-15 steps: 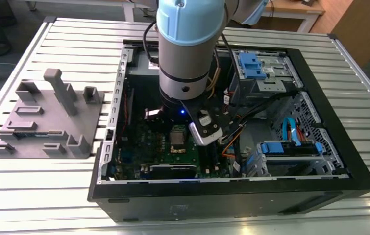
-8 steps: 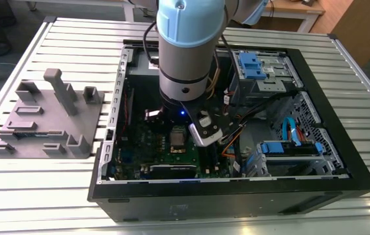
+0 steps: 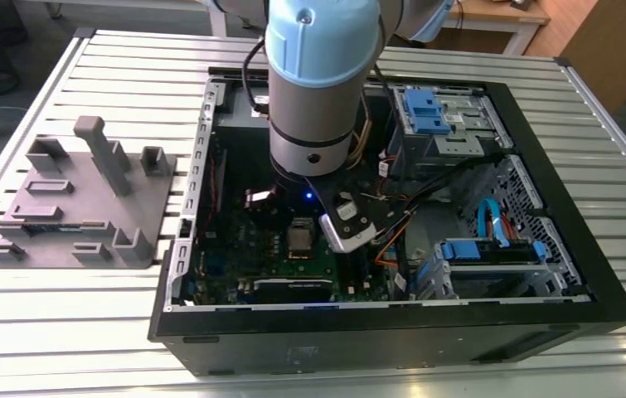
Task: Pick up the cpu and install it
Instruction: 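Place the cpu into insertion slot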
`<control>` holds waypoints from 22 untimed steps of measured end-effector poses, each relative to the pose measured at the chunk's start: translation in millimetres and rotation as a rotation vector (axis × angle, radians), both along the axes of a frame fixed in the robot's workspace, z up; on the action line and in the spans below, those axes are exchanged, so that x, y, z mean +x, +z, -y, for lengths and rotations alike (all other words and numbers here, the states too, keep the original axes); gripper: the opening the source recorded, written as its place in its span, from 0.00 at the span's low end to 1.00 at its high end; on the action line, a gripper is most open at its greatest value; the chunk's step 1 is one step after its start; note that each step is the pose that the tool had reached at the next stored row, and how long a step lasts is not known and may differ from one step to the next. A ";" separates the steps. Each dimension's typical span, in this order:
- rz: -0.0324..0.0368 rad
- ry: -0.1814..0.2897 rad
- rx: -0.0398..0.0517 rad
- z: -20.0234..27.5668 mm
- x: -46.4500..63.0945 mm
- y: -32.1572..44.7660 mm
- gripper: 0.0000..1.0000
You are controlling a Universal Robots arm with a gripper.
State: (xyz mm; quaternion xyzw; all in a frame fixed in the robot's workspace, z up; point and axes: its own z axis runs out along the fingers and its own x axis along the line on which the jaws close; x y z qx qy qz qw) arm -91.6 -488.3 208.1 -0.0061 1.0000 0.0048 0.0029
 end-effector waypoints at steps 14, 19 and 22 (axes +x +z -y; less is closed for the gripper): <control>0.0001 -0.001 -0.0014 0.2 2.5 -10.1 0.47; 0.0001 -0.001 0.0003 0.2 3.0 -12.9 0.47; 0.0001 -0.001 0.0016 0.3 3.0 -14.7 0.47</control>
